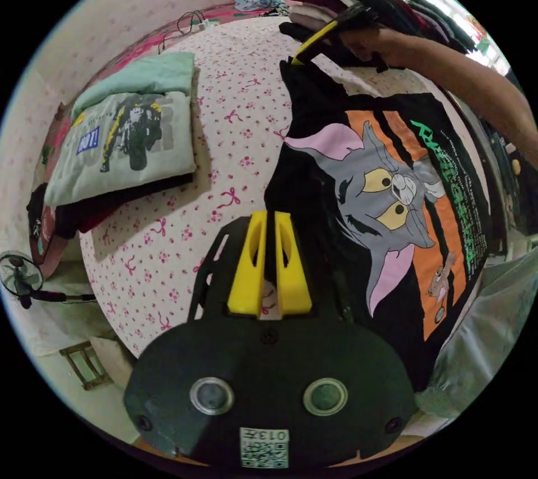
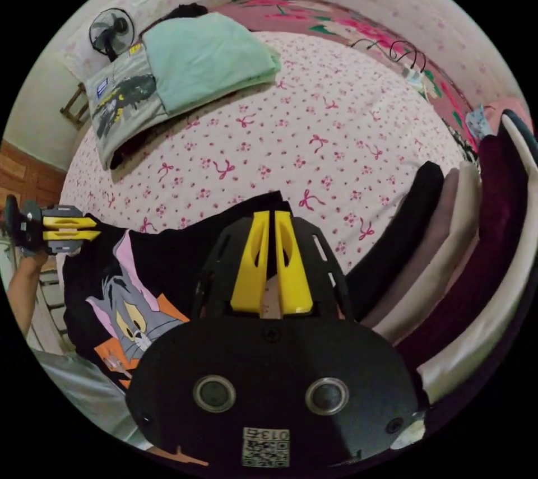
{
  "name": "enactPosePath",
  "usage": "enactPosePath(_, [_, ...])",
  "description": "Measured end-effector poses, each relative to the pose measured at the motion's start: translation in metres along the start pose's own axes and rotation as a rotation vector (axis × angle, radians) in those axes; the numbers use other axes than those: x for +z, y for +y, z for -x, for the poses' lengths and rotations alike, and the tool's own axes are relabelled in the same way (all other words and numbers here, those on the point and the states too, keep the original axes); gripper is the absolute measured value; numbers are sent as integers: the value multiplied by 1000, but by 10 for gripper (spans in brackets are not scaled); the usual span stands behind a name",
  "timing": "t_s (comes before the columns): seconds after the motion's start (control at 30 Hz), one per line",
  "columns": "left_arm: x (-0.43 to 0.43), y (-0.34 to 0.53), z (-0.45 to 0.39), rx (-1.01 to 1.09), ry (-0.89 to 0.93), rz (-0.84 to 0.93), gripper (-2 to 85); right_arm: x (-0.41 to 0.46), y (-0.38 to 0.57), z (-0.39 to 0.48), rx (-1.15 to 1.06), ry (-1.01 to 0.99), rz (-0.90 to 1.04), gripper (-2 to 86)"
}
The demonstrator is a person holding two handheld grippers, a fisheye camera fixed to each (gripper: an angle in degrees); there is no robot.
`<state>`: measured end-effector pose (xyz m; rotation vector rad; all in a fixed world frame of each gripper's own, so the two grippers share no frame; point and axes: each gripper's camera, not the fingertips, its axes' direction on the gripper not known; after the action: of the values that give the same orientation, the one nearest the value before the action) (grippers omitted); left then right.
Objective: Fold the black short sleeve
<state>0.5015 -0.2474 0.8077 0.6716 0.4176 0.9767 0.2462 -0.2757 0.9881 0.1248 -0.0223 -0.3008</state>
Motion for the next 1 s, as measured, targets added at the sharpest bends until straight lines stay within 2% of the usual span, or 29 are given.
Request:
enactPosePath(0.13, [-39,24,-61,115,-160,-105,13,-46,66,11,-43,-5,-270,14])
enactPosePath(0.17, [-44,33,-84,158,-186,-109,14,-49,78,13,-49,0,-283,14])
enactPosePath(0.27, [-35,54,-137,258,-214,-70,15,-35,134,23,-54,42,-232,19])
enactPosePath(0.33, [-21,68,-160,296,-258,-34,18,-3,165,26,-15,81,-66,27])
enactPosePath(0.4, [-24,84,-170,291,-248,-39,25,8,180,21,38,73,-29,33])
enactPosePath(0.53, [-56,101,-145,184,-185,-128,43,-3,170,13,99,106,-116,60])
enactPosePath(0.67, [-73,92,-82,-3,-76,-184,75,2,131,10,73,96,-164,76])
enactPosePath(0.77, [-52,66,-45,-50,27,-123,84,35,92,6,40,60,-77,83])
enactPosePath(0.87, [-33,42,-26,-48,122,-73,82,79,59,1,10,28,90,85])
enactPosePath(0.93, [-25,32,-19,-40,154,-41,67,106,45,-2,3,25,170,75])
enactPosePath(1.0, [-9,25,-11,-45,184,5,29,113,38,-6,15,-4,161,47])
